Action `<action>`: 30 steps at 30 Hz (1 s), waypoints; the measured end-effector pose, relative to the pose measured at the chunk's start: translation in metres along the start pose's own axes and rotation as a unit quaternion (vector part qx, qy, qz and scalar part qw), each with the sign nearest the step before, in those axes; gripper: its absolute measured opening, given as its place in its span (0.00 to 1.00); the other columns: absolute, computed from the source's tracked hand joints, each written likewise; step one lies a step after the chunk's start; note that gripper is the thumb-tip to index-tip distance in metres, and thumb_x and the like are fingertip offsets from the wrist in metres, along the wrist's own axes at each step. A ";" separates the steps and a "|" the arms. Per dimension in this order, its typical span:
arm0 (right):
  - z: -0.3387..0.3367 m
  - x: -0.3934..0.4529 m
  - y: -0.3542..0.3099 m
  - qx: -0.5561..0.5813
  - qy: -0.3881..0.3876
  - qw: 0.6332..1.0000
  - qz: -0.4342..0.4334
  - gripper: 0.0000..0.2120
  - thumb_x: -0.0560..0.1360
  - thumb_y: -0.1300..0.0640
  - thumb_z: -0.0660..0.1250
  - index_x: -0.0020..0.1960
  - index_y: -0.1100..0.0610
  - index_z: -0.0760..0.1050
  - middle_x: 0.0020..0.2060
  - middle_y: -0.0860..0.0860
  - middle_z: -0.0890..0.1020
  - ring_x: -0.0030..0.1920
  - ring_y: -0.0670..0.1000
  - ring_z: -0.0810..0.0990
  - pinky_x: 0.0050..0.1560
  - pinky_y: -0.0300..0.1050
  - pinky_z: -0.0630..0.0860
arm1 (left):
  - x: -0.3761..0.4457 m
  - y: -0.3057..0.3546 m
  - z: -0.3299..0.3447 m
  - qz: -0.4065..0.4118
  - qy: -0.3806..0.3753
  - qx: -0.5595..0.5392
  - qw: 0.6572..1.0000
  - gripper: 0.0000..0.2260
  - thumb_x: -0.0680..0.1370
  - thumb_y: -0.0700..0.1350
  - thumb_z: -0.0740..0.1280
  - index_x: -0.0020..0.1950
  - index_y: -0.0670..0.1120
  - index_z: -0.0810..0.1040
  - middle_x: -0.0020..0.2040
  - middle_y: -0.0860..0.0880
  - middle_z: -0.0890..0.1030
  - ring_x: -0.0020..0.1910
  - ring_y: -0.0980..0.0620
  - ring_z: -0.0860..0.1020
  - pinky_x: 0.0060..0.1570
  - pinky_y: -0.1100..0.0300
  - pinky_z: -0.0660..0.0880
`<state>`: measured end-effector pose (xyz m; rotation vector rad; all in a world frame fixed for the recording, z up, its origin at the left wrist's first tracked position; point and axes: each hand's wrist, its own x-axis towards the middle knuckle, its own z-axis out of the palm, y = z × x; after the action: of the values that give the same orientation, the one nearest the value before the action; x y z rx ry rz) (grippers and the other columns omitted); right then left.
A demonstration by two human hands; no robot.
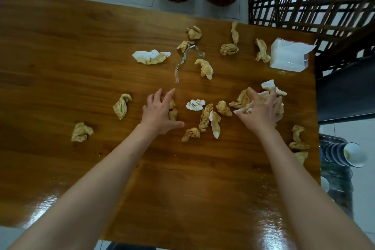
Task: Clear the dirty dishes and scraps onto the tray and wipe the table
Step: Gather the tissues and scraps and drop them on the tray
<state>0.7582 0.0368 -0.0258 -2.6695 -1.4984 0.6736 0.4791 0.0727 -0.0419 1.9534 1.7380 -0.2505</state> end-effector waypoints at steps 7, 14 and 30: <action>0.001 0.008 0.007 0.028 0.003 1.000 0.014 0.20 0.75 0.61 0.63 0.65 0.52 0.70 0.68 0.58 0.61 0.66 0.63 0.60 0.61 0.60 0.68 | -0.016 0.006 0.009 0.011 0.135 -0.066 0.989 0.17 0.76 0.31 0.60 0.61 0.46 0.74 0.60 0.41 0.71 0.59 0.42 0.68 0.52 0.53 0.73; 0.002 -0.026 -0.020 0.094 -0.037 0.981 -0.165 0.25 0.69 0.66 0.64 0.63 0.49 0.70 0.60 0.52 0.69 0.60 0.54 0.65 0.52 0.45 0.68 | -0.020 0.036 0.006 0.183 0.056 -0.140 0.972 0.39 0.66 0.53 0.76 0.71 0.59 0.59 0.70 0.44 0.61 0.66 0.43 0.62 0.60 0.42 0.69; 0.036 -0.044 -0.025 -0.024 -0.067 0.975 -0.209 0.25 0.66 0.48 0.74 0.61 0.48 0.71 0.67 0.50 0.65 0.66 0.57 0.61 0.57 0.55 0.70 | -0.006 0.043 0.028 0.222 0.036 0.083 0.971 0.27 0.73 0.47 0.71 0.69 0.50 0.65 0.67 0.45 0.66 0.63 0.45 0.65 0.58 0.54 0.70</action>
<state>0.7047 0.0077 -0.0375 -2.2560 -2.0466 0.8013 0.5245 0.0520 -0.0521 2.4354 1.3052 -0.1700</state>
